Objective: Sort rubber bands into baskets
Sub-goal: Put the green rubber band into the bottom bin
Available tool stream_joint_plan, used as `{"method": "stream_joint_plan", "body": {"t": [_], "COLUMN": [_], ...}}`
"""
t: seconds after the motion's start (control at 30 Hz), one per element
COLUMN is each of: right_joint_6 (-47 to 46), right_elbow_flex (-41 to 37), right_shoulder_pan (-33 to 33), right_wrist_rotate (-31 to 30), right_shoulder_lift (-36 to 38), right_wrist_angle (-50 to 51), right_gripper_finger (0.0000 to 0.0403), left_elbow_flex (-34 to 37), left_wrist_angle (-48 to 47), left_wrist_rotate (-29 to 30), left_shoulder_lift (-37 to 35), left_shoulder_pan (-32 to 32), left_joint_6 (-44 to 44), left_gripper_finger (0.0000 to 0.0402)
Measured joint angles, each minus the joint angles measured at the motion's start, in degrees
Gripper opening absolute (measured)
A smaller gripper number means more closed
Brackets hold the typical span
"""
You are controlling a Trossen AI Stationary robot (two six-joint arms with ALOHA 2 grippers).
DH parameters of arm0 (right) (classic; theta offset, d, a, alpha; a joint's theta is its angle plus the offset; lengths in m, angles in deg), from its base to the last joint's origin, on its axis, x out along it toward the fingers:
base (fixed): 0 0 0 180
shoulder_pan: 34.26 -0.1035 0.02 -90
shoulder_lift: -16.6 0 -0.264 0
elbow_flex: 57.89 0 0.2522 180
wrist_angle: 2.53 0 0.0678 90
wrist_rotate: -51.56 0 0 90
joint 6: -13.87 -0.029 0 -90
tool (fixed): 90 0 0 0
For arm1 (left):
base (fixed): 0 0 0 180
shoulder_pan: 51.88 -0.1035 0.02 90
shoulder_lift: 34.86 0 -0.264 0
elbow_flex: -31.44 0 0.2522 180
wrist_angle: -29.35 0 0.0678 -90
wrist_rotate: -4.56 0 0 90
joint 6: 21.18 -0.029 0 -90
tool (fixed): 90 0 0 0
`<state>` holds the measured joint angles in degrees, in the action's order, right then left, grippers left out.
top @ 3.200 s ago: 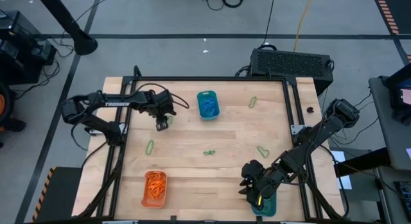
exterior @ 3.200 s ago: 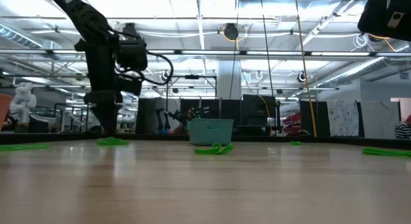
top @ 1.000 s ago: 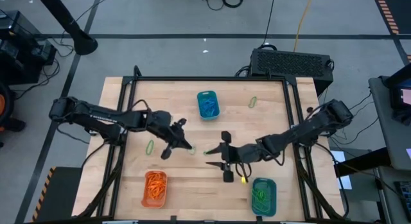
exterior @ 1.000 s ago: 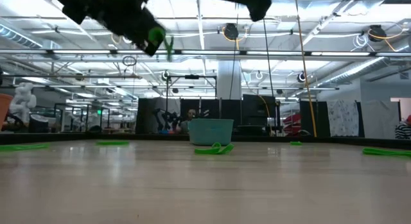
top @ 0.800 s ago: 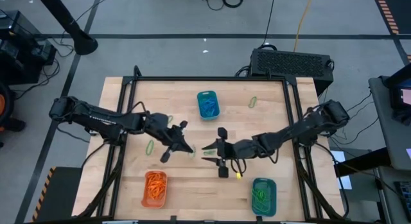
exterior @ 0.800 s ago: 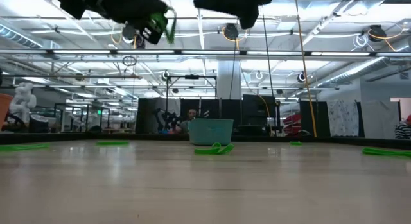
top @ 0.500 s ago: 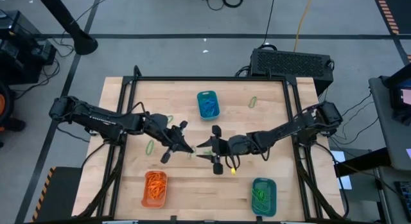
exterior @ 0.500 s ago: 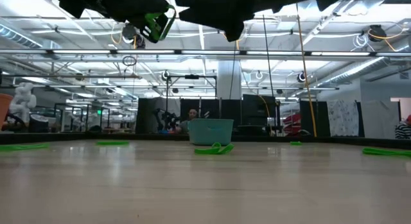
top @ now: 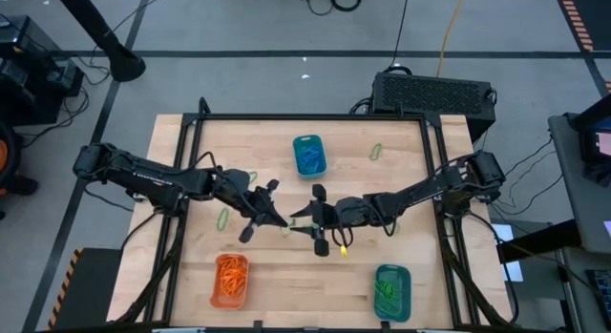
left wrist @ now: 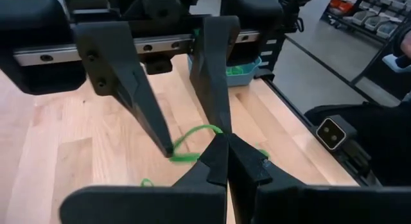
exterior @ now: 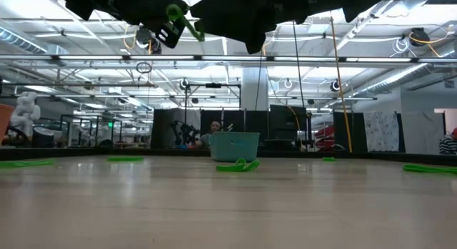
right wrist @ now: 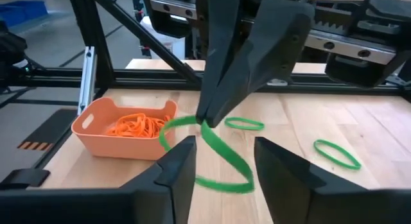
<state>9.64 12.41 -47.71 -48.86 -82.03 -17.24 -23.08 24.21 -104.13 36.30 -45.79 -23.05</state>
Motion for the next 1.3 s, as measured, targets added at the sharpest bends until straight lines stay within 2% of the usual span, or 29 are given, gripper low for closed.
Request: {"method": "stream_joint_plan", "body": {"t": [0.17, 0.3, 0.37, 0.43, 0.63, 0.8, 0.97, 1.1, 1.2, 1.3], "right_joint_6": [0.37, 0.51, 0.63, 1.04, 0.3, -0.89, -3.65, -11.12, -19.1, -29.4], "right_elbow_flex": [0.0, 0.0, 0.0, 0.0, 0.0, 0.0, 0.0, -0.02, 0.0, 0.0], "right_shoulder_pan": [0.02, 0.02, 0.02, 0.02, 0.02, 0.0, -0.06, -1.89, -4.95, -9.57], "right_wrist_rotate": [0.04, 0.09, 0.11, 0.14, 0.14, 0.32, 0.17, 0.68, 5.21, 11.3], "right_shoulder_lift": [0.0, 0.0, 0.0, 0.0, 0.0, 1.03, 4.4, 8.75, 11.42, 12.64], "right_wrist_angle": [-0.05, -0.07, -0.07, -0.07, 0.17, 2.86, 10.33, 18.55, 24.15, 28.45], "right_gripper_finger": [0.0109, 0.0054, 0.0021, 0.0007, 0.0002, 0.0001, 0.0001, 0.0001, 0.0, 0.0], "left_elbow_flex": [0.0, 0.0, 0.0, 0.0, 0.0, 0.0, 0.0, 0.0, 0.0, 0.0], "left_wrist_angle": [-0.06, -0.06, -0.06, -0.11, -0.15, -0.91, -3.75, -9.34, -14.07, -17.08], "left_wrist_rotate": [1.08, 1.74, 3.28, 5.71, 8.23, 7.37, 7.2, 9.62, 13.65, 15.16], "left_shoulder_lift": [0.0, 0.0, 0.0, 0.0, 0.0, 0.0, -0.01, -0.02, -0.02, -0.02], "left_shoulder_pan": [0.0, 0.0, 0.0, 0.0, 0.0, 0.04, -0.2, -1.58, -3.03, -4.33], "left_joint_6": [-0.03, -0.03, -0.03, 0.04, -0.05, -0.08, -0.2, -1.47, -1.49, -1.51], "left_gripper_finger": [0.0001, 0.0001, 0.0002, 0.0006, 0.0053, 0.0128, 0.0201, 0.0228, 0.023, 0.023]}}
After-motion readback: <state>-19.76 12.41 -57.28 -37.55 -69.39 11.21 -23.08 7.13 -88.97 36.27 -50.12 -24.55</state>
